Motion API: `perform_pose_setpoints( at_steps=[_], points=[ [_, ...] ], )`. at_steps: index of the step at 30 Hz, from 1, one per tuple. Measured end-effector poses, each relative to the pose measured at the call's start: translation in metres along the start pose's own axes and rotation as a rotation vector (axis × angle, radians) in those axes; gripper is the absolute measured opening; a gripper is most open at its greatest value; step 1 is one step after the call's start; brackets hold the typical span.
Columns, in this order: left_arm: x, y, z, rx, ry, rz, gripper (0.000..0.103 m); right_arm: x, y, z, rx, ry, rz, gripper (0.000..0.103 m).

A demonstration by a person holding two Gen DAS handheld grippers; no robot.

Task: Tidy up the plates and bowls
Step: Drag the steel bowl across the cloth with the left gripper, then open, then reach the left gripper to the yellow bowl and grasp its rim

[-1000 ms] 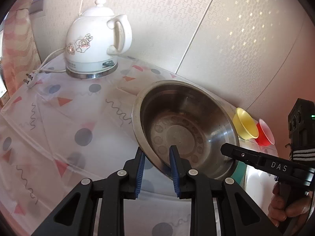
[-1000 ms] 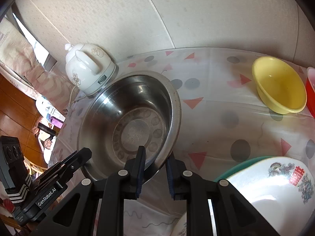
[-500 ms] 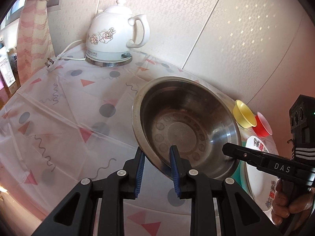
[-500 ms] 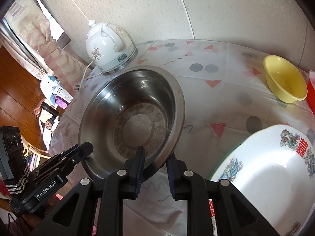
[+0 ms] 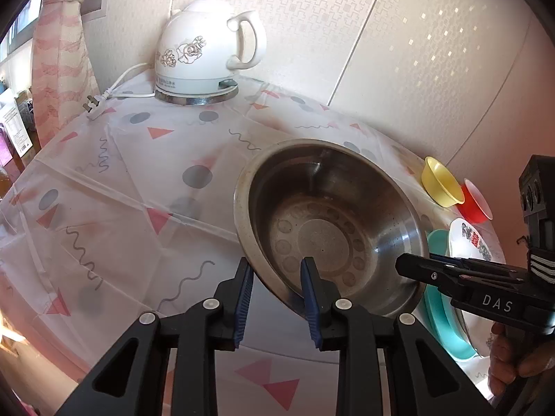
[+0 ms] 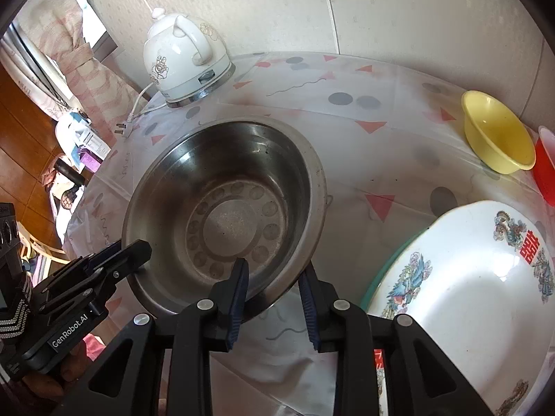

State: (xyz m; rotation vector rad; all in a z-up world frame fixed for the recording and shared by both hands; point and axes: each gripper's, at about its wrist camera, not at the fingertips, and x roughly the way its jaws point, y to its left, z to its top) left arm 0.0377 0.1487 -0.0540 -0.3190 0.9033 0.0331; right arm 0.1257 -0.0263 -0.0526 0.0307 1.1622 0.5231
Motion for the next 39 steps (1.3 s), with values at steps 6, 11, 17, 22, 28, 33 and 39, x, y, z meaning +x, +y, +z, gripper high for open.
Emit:
perform_pose_setpoints(
  at_steps=[6, 11, 17, 22, 28, 33, 39],
  points=[
    [-0.003, -0.003, 0.0, 0.027, -0.019, 0.046, 0.029, -0.008, -0.006, -0.001, 0.012, -0.024, -0.006, 0.032],
    [-0.007, -0.004, 0.001, 0.033, -0.027, 0.068, 0.029, -0.013, -0.013, -0.004, 0.05, -0.042, 0.01, 0.032],
    [-0.019, -0.006, 0.003, 0.046, -0.055, 0.096, 0.032, -0.025, -0.022, -0.007, 0.095, -0.084, 0.024, 0.034],
    [-0.029, -0.013, 0.005, 0.064, -0.075, 0.097, 0.032, -0.036, -0.03, -0.009, 0.13, -0.122, 0.044, 0.035],
    [-0.036, -0.03, 0.01, 0.108, -0.092, 0.075, 0.032, -0.049, -0.04, -0.012, 0.161, -0.159, 0.051, 0.035],
    [-0.037, -0.05, 0.012, 0.158, -0.101, 0.052, 0.032, -0.062, -0.054, -0.014, 0.186, -0.19, 0.037, 0.036],
    [-0.03, -0.081, 0.014, 0.216, -0.074, 0.013, 0.033, -0.076, -0.085, -0.021, 0.281, -0.228, 0.025, 0.036]
  ],
)
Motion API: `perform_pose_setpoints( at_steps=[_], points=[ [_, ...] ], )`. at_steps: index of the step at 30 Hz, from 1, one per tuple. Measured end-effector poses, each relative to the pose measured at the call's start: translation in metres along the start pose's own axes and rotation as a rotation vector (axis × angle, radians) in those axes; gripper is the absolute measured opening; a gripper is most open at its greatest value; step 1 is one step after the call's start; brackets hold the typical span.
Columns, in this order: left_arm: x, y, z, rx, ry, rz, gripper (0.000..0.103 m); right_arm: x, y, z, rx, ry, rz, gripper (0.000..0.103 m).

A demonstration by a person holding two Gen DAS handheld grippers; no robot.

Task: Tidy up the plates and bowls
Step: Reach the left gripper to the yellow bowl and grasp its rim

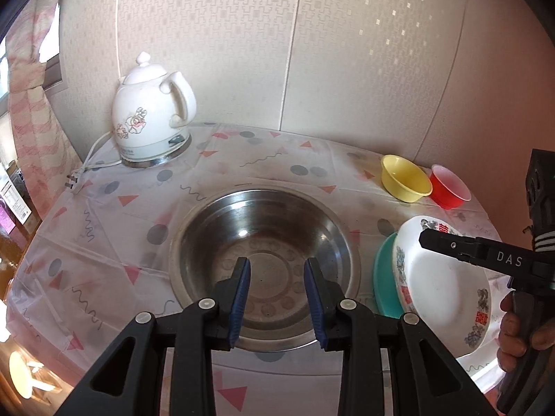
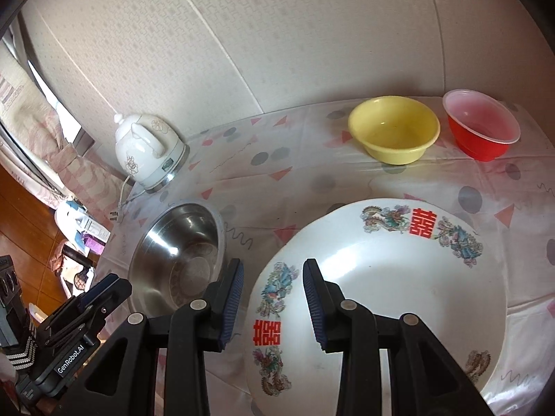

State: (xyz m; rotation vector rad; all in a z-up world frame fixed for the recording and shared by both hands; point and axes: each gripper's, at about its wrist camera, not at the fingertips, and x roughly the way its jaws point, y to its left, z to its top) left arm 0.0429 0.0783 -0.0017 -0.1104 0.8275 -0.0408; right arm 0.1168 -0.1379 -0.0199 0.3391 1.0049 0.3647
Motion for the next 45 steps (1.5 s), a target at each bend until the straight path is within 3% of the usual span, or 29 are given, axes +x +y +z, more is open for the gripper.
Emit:
perform_pose_setpoints(
  at_steps=[9, 18, 22, 28, 34, 42, 45],
  points=[
    [0.017, -0.045, 0.013, 0.083, 0.036, -0.049, 0.039, -0.027, -0.061, 0.005, 0.139, -0.064, -0.064, 0.038],
    [0.055, -0.08, 0.034, 0.116, 0.128, -0.077, 0.039, -0.034, -0.112, 0.011, 0.266, -0.087, -0.091, 0.038],
    [0.073, -0.093, 0.048, 0.123, 0.145, -0.091, 0.039, -0.03, -0.122, 0.023, 0.278, -0.097, -0.083, 0.037],
    [0.104, -0.112, 0.075, 0.105, 0.172, -0.147, 0.039, -0.02, -0.131, 0.049, 0.299, -0.095, -0.08, 0.026],
    [0.136, -0.133, 0.099, 0.116, 0.188, -0.162, 0.039, -0.003, -0.137, 0.078, 0.318, -0.068, -0.08, 0.026],
    [0.179, -0.144, 0.12, 0.016, 0.295, -0.201, 0.036, 0.026, -0.149, 0.102, 0.363, -0.019, -0.129, 0.026],
    [0.184, -0.151, 0.126, 0.019, 0.26, -0.194, 0.036, 0.033, -0.153, 0.107, 0.374, -0.009, -0.132, 0.026]
  ],
)
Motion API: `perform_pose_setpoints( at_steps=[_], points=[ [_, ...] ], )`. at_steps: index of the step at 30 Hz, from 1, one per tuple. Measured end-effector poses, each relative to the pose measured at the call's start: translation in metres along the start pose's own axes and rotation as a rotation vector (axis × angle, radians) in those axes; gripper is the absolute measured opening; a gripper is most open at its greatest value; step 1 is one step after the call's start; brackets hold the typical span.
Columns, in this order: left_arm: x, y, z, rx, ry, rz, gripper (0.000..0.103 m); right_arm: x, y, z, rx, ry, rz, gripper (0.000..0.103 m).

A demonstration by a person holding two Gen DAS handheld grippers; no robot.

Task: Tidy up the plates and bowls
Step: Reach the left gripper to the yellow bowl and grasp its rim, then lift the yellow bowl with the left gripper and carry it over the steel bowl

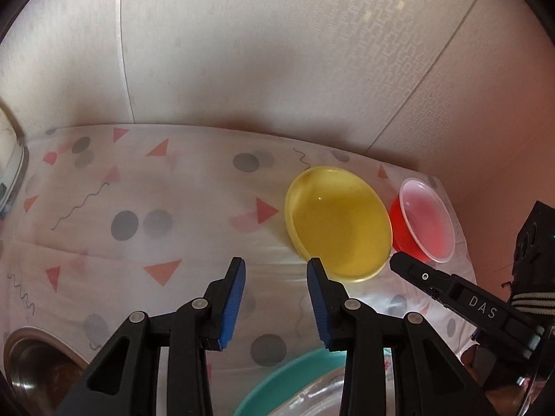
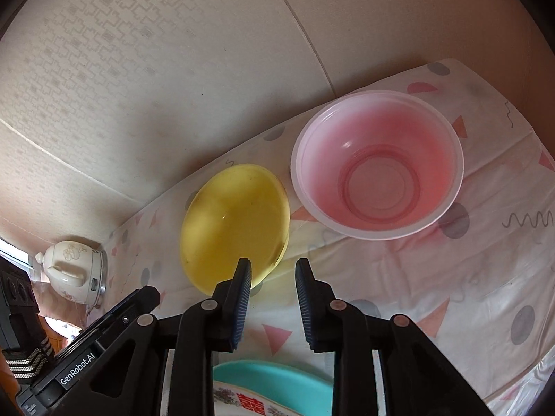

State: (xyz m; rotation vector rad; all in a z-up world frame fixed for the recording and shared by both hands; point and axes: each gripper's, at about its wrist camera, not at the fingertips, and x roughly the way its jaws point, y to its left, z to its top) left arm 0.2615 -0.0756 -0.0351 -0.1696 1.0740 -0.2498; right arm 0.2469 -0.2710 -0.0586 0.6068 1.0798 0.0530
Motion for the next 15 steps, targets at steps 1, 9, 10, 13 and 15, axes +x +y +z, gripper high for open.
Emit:
perform_pose_setpoints(
  at_steps=[1, 9, 10, 13, 15],
  points=[
    [0.001, -0.002, 0.003, 0.006, -0.013, 0.001, 0.036, 0.002, 0.0, 0.002, 0.0, 0.001, 0.0, 0.026],
    [0.027, -0.009, 0.013, 0.022, 0.015, -0.01, 0.035, 0.02, 0.001, 0.011, -0.003, 0.028, -0.013, 0.021],
    [0.031, -0.009, 0.013, 0.02, 0.023, -0.013, 0.027, 0.022, 0.002, 0.009, -0.008, 0.034, -0.016, 0.019],
    [0.038, -0.008, 0.01, 0.013, 0.041, -0.042, 0.015, 0.028, 0.005, 0.008, -0.029, 0.042, -0.003, 0.014],
    [0.037, -0.01, 0.008, 0.02, 0.039, -0.044, 0.013, 0.029, 0.01, 0.007, -0.055, 0.042, -0.014, 0.013]
  ],
)
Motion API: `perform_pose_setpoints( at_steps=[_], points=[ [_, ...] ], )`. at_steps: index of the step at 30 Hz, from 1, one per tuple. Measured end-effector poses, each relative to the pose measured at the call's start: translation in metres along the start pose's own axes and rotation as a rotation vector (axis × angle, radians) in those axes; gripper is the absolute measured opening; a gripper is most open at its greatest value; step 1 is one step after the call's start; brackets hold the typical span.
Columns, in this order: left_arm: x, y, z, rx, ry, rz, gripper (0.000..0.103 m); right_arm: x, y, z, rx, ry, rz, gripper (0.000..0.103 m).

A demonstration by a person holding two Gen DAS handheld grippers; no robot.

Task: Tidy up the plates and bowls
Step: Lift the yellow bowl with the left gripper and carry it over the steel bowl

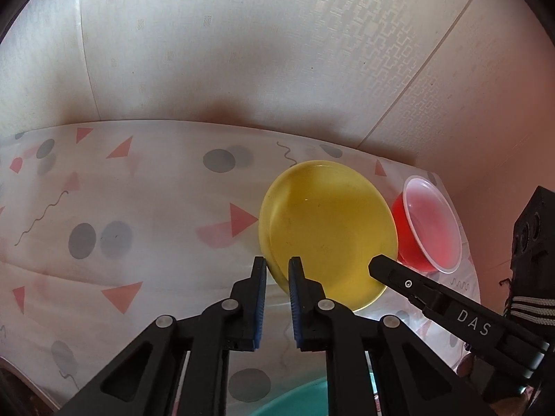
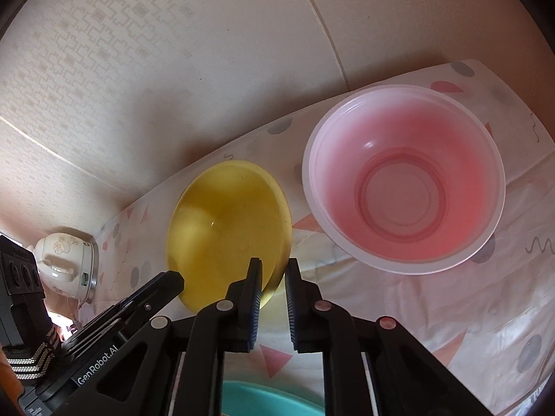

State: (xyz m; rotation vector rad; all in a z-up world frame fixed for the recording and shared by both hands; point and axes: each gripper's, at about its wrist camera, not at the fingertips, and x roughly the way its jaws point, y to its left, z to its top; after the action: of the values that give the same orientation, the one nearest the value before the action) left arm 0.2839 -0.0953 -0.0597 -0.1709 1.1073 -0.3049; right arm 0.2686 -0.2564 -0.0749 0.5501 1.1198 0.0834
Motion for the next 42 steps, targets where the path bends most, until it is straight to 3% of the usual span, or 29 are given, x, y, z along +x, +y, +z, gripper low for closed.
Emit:
perform_pose_setpoints(
  at_steps=[9, 15, 18, 24, 28, 30, 32, 33, 42],
  points=[
    [-0.025, 0.017, -0.015, -0.016, -0.018, 0.018, 0.012, 0.003, 0.017, -0.009, -0.026, 0.062, 0.093, 0.013],
    [-0.034, 0.036, -0.025, -0.06, -0.027, 0.034, 0.013, 0.013, 0.027, -0.016, -0.05, 0.091, 0.085, 0.017],
    [-0.033, 0.046, -0.024, -0.088, -0.033, 0.038, 0.016, 0.013, 0.025, -0.018, -0.034, 0.089, 0.079, 0.024],
    [-0.029, 0.051, -0.018, -0.11, -0.028, -0.012, 0.02, 0.005, 0.017, -0.014, -0.001, 0.058, 0.076, 0.025],
    [-0.025, 0.049, -0.014, -0.136, -0.019, -0.052, 0.028, 0.007, 0.017, -0.012, 0.004, 0.055, 0.062, 0.022],
    [-0.02, 0.045, -0.013, -0.124, -0.013, -0.05, 0.028, 0.011, 0.019, -0.013, -0.007, 0.058, 0.053, 0.016],
    [-0.015, 0.04, -0.014, -0.094, -0.006, -0.029, 0.016, 0.011, 0.023, -0.014, -0.025, 0.057, 0.051, 0.012],
    [-0.014, 0.04, -0.015, -0.087, -0.007, -0.015, 0.015, 0.01, 0.024, -0.015, -0.036, 0.054, 0.046, 0.012],
    [-0.027, 0.045, -0.027, -0.088, -0.034, -0.004, 0.015, 0.011, 0.028, -0.023, -0.049, 0.08, 0.062, 0.013]
  ],
)
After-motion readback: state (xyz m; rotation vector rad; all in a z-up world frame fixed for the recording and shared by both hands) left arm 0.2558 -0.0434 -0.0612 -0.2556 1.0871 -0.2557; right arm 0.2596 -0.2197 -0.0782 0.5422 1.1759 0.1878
